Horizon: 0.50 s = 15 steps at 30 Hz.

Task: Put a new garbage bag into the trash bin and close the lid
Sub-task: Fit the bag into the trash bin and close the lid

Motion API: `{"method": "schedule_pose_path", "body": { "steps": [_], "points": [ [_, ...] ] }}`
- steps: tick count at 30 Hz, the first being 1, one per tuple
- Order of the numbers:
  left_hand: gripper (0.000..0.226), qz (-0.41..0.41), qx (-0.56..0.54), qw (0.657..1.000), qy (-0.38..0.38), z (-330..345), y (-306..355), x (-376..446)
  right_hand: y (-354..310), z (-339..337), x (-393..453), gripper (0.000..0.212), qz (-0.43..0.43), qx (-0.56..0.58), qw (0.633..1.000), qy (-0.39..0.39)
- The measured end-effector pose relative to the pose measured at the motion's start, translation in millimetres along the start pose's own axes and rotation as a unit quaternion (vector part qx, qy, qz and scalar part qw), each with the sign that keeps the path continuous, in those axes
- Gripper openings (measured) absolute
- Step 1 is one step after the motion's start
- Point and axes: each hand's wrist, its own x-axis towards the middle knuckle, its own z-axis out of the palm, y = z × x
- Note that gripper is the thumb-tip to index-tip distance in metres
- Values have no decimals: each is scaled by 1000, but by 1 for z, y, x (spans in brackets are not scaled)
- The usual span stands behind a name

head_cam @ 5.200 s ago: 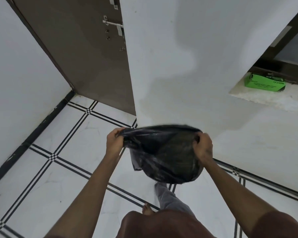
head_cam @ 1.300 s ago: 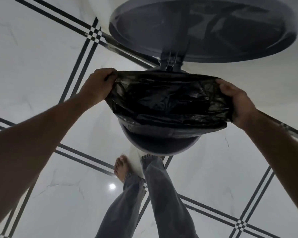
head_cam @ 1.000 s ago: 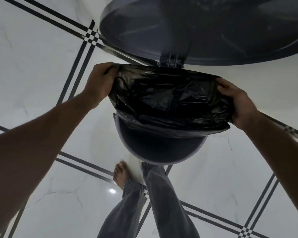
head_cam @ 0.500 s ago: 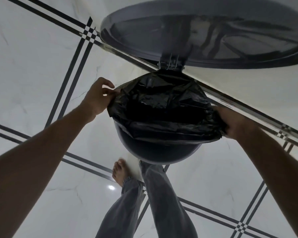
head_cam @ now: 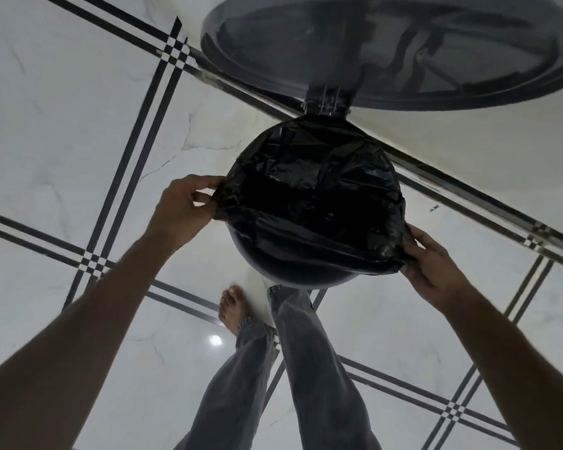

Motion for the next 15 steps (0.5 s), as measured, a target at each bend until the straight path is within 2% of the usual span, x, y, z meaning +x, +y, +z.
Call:
{"method": "schedule_pose_path", "body": {
  "steps": [2, 5, 9, 12, 15],
  "points": [
    [47, 10, 26, 1000, -7, 0, 1, -8, 10, 0, -11, 28, 10, 23, 1000, 1],
    [43, -27, 39, 998, -34, 1, 3, -18, 23, 2, -29, 25, 35, 17, 999, -9],
    [64, -56, 55, 995, -57, 3, -3, -24, 38, 4, -42, 31, 64, -75, 995, -22],
    [57, -55, 62, 996, 24, 13, -2, -32, 41, 9, -41, 19, 84, -113, 990, -4],
    [41, -107, 64, 987, 105, 24, -8, -39, 41, 14, -34, 16, 110, -108, 988, 19]
  ]
}}
